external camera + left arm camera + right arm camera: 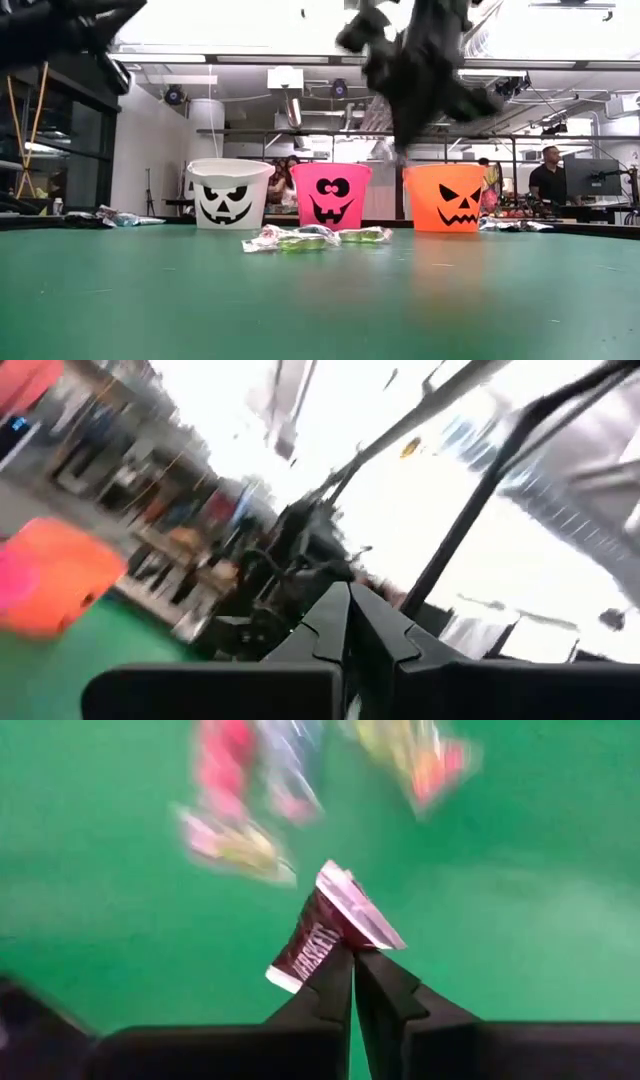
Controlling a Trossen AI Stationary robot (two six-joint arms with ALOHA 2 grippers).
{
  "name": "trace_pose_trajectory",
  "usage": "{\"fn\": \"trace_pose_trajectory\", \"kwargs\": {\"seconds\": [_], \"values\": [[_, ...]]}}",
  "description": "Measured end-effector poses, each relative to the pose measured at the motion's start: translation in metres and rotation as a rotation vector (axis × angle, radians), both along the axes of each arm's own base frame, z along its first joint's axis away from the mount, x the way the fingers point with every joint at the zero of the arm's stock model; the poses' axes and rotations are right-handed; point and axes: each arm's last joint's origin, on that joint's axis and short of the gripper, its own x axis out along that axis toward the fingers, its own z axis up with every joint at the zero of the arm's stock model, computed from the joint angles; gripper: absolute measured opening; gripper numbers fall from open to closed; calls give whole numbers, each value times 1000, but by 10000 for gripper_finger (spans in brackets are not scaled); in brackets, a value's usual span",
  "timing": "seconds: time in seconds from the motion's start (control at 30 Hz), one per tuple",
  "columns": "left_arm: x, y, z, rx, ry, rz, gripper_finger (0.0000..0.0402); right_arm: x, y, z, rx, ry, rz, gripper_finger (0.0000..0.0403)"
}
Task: Sort candy by brand, put in halloween buckets
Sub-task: Put the brown chocolate into the pink bucket
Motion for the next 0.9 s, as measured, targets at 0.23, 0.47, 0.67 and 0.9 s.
{"fn": "trace_pose_trajectory", "kwargs": {"seconds": [0.23,0.47,0.67,0.9], "values": [[7,2,33,24,133,77,1,-18,-68,64,-185,-303,-179,1],[30,4,88,108,307,118,1,-9,-150,59,-390,-405,-309,0],[46,8,136,208,447,127,1,-14,-199,51,-493,-405,-377,0],[69,17,148,243,528,172,1,-6,-215,34,-485,-428,-199,35]]}}
